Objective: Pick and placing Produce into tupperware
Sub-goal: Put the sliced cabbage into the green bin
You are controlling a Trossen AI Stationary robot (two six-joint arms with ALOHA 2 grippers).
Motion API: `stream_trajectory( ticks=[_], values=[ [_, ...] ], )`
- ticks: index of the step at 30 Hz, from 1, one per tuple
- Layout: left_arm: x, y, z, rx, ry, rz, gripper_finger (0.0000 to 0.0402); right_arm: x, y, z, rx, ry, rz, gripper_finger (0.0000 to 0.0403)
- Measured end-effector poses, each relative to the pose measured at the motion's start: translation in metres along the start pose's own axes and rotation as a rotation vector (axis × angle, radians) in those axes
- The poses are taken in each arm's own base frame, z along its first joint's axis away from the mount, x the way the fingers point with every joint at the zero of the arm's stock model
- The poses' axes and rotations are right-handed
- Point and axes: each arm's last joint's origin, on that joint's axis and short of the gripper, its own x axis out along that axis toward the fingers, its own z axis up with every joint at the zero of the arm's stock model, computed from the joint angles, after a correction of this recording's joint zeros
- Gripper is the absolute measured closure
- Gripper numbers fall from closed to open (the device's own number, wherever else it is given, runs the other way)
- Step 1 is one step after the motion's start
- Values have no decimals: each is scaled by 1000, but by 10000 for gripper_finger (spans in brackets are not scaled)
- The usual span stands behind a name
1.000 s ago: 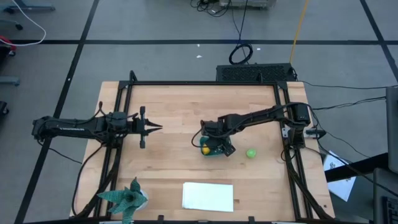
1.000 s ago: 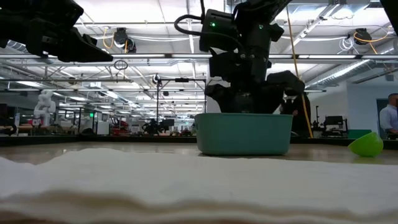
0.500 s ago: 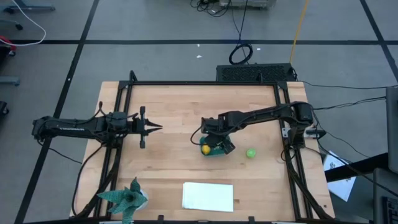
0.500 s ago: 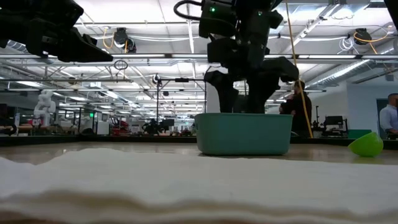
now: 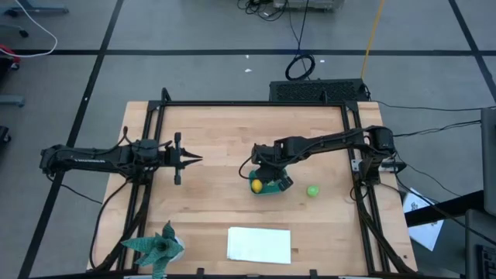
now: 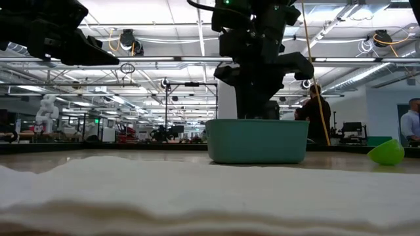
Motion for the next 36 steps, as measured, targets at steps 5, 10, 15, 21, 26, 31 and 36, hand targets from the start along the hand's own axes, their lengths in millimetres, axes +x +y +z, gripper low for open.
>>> stream_trajectory(
  ticks=[5,10,15,21,26,31,36],
  values=[
    [0,0,0,0,0,0,371,0,0,0,-2,-1,0,381],
    [0,0,0,-3,0,0,371,0,0,0,2,-1,0,397],
    [0,0,0,-3,0,0,371,0,0,0,16,-1,1,398],
    [0,0,0,-2,0,0,371,-18,6,-5,96,21,17,402],
    [0,0,0,-2,0,0,371,-47,13,-10,189,8,9,402],
    [0,0,0,-1,-2,1,371,-80,20,-16,271,-48,-24,402],
    [0,0,0,-1,-2,1,371,-111,29,-21,355,-140,-21,403]
  ],
)
